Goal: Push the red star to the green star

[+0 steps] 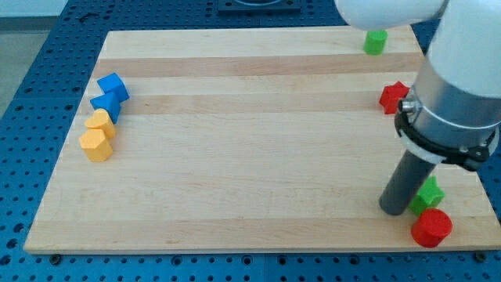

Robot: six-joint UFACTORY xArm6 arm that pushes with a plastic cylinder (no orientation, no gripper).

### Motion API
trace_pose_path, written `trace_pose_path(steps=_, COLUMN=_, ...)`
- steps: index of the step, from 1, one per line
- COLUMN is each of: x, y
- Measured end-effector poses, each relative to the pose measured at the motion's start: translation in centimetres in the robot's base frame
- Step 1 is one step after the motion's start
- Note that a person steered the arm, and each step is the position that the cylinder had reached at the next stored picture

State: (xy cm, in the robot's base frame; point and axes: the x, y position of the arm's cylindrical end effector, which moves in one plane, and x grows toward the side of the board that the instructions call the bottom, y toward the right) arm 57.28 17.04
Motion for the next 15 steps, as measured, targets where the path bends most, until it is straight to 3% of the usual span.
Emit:
trace_pose_path(steps=2, x=-0.1, y=-0.2)
trace_pose_path(steps=3, x=-4.9, y=-3.4)
trace_pose_path(steps=4, x=-12.3, y=-5.2)
trace_pose_path(steps=6, x=-27.8, y=-1.1)
trace_pose_path(steps=7, x=-30.5, y=1.0)
trace_pose_path(steps=9, x=-29.1, y=7.0)
trace_pose_path(steps=11, x=-20.9, y=8.1)
trace_pose_path(steps=12, x=-18.7, y=8.1)
trace_pose_path(steps=13, x=-18.8, y=8.1)
trace_pose_path(steps=14, x=-24.8, y=8.2)
trace_pose_path(steps=15, x=-27.4, y=6.6)
